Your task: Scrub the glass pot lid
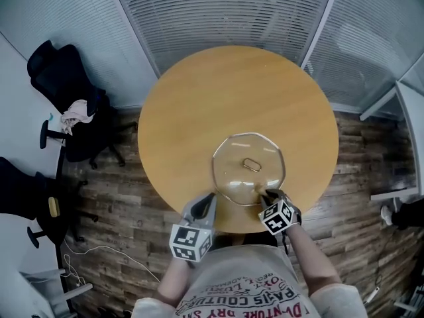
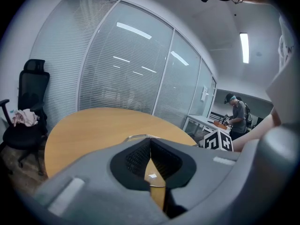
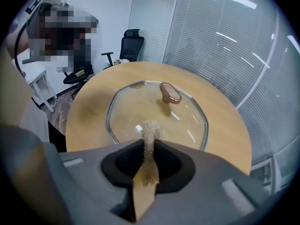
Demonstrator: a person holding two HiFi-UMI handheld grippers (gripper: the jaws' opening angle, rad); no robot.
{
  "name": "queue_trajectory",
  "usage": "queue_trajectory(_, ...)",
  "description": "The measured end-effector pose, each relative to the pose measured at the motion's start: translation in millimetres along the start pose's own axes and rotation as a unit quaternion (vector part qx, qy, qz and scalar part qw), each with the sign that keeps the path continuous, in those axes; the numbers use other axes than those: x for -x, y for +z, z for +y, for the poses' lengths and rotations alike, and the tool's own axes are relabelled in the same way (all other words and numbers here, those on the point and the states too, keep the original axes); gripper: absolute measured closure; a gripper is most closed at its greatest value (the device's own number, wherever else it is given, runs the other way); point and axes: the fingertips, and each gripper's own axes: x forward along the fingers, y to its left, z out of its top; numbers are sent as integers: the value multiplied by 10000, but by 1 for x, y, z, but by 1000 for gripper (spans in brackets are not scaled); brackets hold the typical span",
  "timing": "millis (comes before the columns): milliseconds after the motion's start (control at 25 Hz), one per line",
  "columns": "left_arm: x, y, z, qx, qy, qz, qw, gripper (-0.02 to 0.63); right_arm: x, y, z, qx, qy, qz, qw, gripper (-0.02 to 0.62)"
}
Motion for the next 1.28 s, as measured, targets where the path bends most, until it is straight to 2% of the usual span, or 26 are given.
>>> queue_trajectory(440,35,-18,14,76,97,102,9999,598,-2,23,59,171,317,-72,9993,529)
queue_trajectory(720,34,-17,22,170,345,111,9992,598,1,43,78,205,1087,-309,9934,529)
queue_trajectory(880,27,-2,28,242,583,-27,9980,598,15,72,50,204,1025,-678,9922,531)
queue_trajectory(1080,16,16,25,309,882,-212,9954,598,30,108,-17,168,780,-1066,9911,530)
queue_trajectory(1280,1,25,31,450,1188,-278,9915,598,14,133,-80,185,642,-1117,9915,531)
